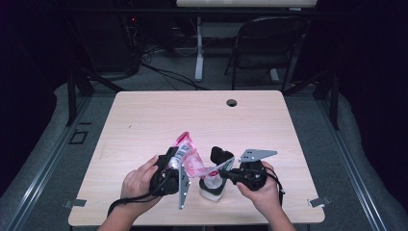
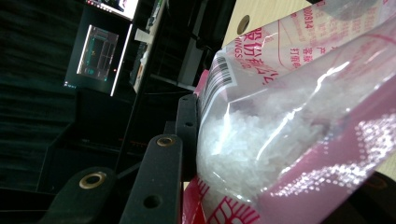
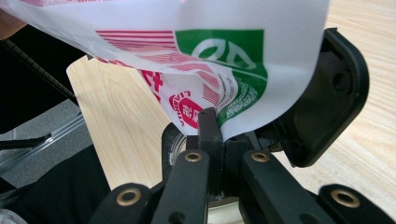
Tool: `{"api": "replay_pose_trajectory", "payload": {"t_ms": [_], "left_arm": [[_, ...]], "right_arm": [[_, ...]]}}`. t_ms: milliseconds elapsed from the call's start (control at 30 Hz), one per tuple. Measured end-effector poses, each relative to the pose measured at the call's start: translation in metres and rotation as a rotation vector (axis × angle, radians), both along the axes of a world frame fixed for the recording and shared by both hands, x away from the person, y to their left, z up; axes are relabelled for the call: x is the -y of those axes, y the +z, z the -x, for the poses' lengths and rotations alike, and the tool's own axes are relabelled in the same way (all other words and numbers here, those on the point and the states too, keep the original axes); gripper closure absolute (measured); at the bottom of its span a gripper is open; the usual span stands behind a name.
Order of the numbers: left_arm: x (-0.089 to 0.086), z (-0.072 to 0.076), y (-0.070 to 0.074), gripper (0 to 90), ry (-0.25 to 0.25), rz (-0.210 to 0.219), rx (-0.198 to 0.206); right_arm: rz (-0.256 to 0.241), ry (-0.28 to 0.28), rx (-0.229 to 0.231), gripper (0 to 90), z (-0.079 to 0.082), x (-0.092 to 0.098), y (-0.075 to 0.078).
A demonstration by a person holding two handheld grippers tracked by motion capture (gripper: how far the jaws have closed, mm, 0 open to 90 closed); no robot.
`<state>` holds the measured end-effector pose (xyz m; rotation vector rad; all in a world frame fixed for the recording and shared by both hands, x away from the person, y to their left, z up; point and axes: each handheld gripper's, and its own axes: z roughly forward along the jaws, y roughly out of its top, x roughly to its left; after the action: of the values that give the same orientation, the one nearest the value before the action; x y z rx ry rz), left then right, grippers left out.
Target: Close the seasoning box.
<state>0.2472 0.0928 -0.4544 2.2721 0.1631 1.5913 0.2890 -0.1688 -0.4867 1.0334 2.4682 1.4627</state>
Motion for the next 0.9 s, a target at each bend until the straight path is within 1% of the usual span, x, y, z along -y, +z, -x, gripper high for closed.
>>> {"api": "replay_pose_trajectory", "payload": {"t_ms": [133, 633, 900], "left_arm": [[0.0005, 0.0001, 0.0008, 76.3, -0.005, -0.001, 0.005], [0.0016, 0.0006, 0.0025, 76.4, -0.005, 0.001, 0.002], [0.0034, 0.0007, 0.0033, 76.4, -0.011, -0.004, 0.012]], "right_arm": [[0.0, -0.001, 0.002, 90.0, 0.0001, 0.0002, 0.0002], [0.0, 0.0, 0.002, 90.0, 0.0, 0.0009, 0.0004], [0.004, 0.0, 0.003, 90.0, 0.0003, 0.002, 0.0006]]}}
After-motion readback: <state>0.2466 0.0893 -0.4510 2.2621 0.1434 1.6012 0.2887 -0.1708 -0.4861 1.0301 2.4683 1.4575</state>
